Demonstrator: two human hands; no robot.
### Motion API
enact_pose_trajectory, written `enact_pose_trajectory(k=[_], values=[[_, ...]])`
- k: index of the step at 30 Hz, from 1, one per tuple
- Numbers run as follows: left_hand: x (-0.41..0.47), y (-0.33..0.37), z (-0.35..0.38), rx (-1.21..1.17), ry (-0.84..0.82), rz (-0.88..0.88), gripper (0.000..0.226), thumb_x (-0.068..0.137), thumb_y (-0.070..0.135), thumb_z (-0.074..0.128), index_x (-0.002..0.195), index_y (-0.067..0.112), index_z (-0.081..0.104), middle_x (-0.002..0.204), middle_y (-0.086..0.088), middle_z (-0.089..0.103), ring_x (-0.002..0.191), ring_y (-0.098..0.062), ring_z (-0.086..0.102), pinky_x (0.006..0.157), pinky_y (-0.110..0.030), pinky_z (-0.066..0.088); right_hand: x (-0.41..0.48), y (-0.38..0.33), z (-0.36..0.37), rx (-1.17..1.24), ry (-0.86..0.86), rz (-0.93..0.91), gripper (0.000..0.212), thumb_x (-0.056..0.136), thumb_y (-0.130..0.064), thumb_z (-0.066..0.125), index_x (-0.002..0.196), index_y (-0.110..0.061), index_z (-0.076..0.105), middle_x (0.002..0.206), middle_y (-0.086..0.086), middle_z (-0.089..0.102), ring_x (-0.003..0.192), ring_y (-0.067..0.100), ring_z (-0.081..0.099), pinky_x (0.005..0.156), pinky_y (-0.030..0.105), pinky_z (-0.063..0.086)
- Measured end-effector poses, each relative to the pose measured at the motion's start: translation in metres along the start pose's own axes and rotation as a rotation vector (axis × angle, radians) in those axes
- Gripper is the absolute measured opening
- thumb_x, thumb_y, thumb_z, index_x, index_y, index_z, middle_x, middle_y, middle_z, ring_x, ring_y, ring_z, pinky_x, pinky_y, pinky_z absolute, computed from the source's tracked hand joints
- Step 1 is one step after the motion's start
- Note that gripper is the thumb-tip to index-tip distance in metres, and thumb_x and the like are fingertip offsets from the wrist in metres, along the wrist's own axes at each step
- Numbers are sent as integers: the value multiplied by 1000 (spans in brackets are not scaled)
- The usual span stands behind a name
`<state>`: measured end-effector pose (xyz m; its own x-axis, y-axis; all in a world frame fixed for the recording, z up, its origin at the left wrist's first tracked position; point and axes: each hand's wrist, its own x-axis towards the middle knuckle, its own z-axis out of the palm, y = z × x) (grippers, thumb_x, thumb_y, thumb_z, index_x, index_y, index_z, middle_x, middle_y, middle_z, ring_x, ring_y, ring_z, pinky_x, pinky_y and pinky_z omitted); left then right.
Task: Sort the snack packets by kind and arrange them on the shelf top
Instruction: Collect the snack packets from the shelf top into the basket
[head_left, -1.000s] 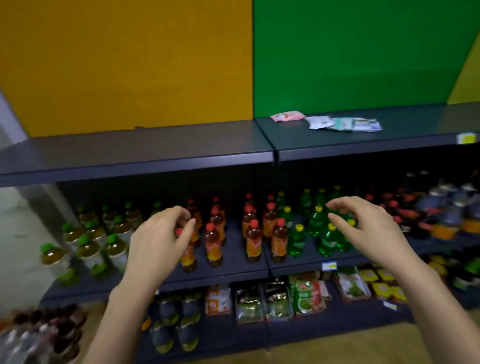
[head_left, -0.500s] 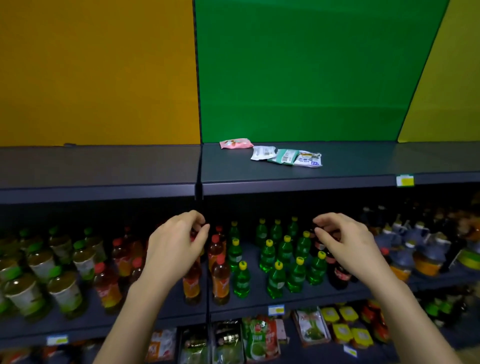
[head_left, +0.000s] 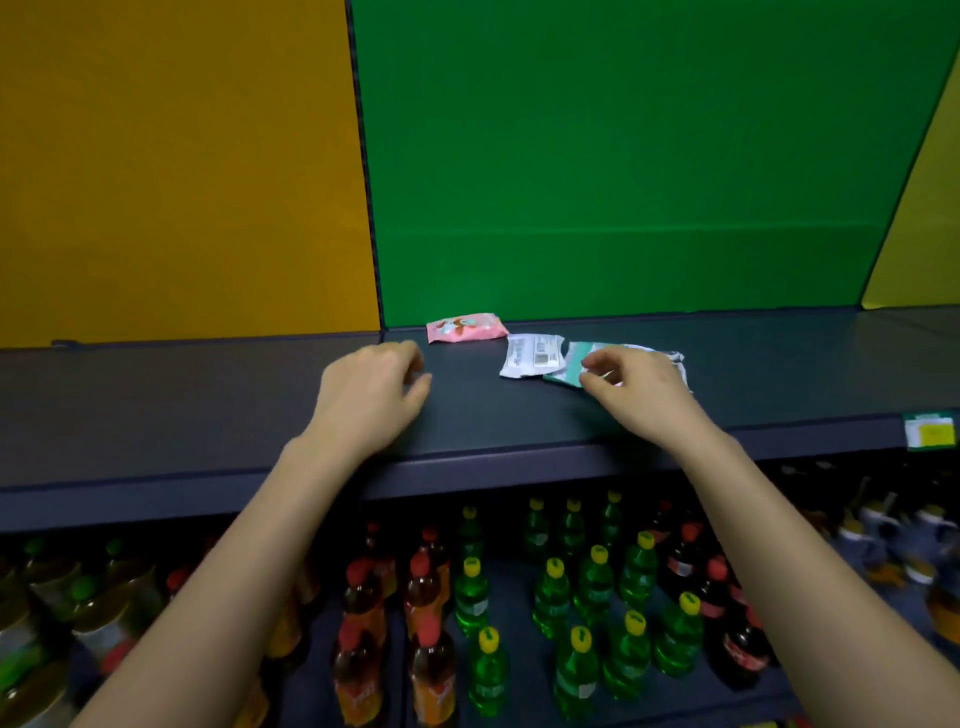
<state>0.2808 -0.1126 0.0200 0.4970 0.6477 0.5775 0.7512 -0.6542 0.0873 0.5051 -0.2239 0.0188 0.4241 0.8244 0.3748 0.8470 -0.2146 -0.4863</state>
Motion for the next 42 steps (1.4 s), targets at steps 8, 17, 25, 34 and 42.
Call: enact_pose_trajectory(k=[8, 17, 25, 34, 42], values=[[116, -27, 69, 56, -258, 43, 38, 91, 36, 50, 123, 15, 48, 127, -7, 56, 114, -27, 52, 87, -38, 47, 105, -13, 43, -297, -180, 115, 63, 90, -56, 42, 123, -4, 53, 130, 21, 53, 120, 35, 49, 94, 37, 40], [174, -26, 140, -44, -421, 14, 63, 93, 44, 46, 141, 8, 29, 147, -12, 34, 132, -28, 33, 106, -39, 32, 143, -27, 74, -548, -305, 171, 93, 71, -84, 34, 129, -14, 51, 133, 9, 52, 124, 27, 47, 101, 39, 32], [192, -27, 155, 96, -376, 57, 63, 92, 57, 36, 129, 8, 45, 130, -14, 48, 120, -29, 42, 95, -39, 37, 168, -28, 78, -455, -367, 162, 62, 77, -55, 58, 124, -15, 53, 129, 7, 54, 120, 29, 49, 81, 31, 38], [187, -25, 141, 132, -468, -221, 73, 80, 59, 52, 130, 7, 45, 133, -16, 43, 125, -31, 37, 98, -37, 37, 168, -12, 73, -112, -292, 148, 52, 80, -53, 52, 109, -10, 59, 122, 16, 57, 112, 32, 54, 80, 33, 40], [158, -55, 91, -705, -411, -710, 46, 62, 36, 84, 86, 9, 55, 79, -10, 64, 64, -22, 57, 56, -27, 41, 165, -3, 56, 1249, -591, 473, 34, 84, -31, 39, 84, -3, 57, 73, 13, 55, 65, 25, 49, 65, 32, 41]])
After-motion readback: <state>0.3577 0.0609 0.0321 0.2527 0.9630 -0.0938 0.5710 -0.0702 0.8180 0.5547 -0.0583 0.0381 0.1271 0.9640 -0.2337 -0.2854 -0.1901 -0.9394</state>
